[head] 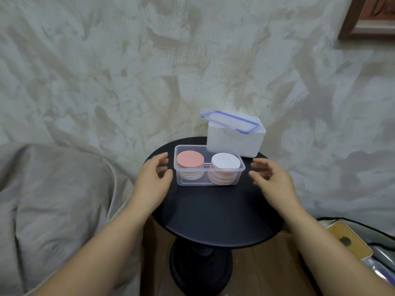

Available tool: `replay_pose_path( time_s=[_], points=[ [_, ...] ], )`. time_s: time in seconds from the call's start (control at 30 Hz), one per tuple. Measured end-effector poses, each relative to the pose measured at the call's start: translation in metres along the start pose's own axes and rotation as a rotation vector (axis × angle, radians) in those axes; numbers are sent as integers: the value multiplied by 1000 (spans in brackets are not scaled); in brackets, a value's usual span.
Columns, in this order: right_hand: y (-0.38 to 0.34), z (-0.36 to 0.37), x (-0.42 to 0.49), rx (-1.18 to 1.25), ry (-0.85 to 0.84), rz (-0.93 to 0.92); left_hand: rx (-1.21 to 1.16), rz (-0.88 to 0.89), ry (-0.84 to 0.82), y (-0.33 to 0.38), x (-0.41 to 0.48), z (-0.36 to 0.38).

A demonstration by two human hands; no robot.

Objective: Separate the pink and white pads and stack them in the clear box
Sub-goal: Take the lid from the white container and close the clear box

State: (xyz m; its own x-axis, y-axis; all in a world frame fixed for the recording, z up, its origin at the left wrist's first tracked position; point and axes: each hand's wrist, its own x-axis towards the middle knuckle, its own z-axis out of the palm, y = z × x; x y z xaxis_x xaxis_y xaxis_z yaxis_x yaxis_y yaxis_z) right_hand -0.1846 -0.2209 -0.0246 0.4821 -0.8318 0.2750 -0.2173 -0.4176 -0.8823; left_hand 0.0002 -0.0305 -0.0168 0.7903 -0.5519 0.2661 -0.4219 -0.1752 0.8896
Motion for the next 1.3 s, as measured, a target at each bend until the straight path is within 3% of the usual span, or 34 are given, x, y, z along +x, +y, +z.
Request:
replay_pose_path(
  time_s=[0.13, 0.23, 0.37, 0.6, 0.77, 0.97, 1.17, 1.3],
  points=[
    [-9, -15, 26, 18, 90, 0, 37, 65, 111, 30, 25, 0],
    [-17, -18, 57, -1, 116, 7, 48, 115, 68, 54, 51, 19],
    [-19, -16, 98, 25, 46, 64, 24, 29, -81, 79, 90, 50],
    [-6, -12, 124, 103, -147, 28, 190, -41, -162, 81, 151, 82],
    [8, -11, 123, 11, -121, 1, -153, -248, -171, 72, 167, 88],
    [15, -6, 121, 79, -28, 5, -467, -439, -184, 71, 169, 88],
    [16, -3, 121, 142, -24, 24, -759, -461, -95, 63, 168, 70],
    [16, -3, 119, 128, -25, 41, -785, -330, 51, 49, 161, 33]
  ],
)
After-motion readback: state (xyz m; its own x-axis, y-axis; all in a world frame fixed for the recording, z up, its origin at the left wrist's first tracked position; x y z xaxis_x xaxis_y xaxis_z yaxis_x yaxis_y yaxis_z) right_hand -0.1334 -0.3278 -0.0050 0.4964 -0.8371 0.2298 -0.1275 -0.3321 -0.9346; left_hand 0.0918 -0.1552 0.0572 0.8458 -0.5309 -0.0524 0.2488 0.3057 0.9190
